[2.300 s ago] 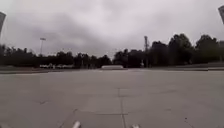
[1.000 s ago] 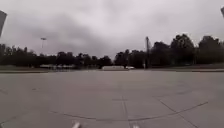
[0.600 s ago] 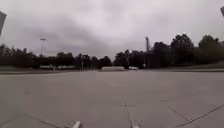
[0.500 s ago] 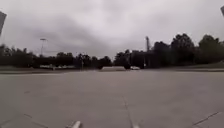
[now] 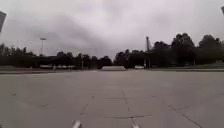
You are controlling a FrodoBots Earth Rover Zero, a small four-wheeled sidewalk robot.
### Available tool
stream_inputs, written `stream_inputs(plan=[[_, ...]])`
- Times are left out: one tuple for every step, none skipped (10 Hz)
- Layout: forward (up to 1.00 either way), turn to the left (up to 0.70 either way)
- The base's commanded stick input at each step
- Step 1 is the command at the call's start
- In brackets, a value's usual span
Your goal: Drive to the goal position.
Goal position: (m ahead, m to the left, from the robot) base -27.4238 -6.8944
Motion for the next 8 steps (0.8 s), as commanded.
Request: stream_inputs(plan=[[0.7, 0.0], [0.7, 0.0], [0.7, 0.0], [0.7, 0.0], [0.7, 0.0], [0.7, 0.0], [0.7, 0.0], [0.7, 0.0]])
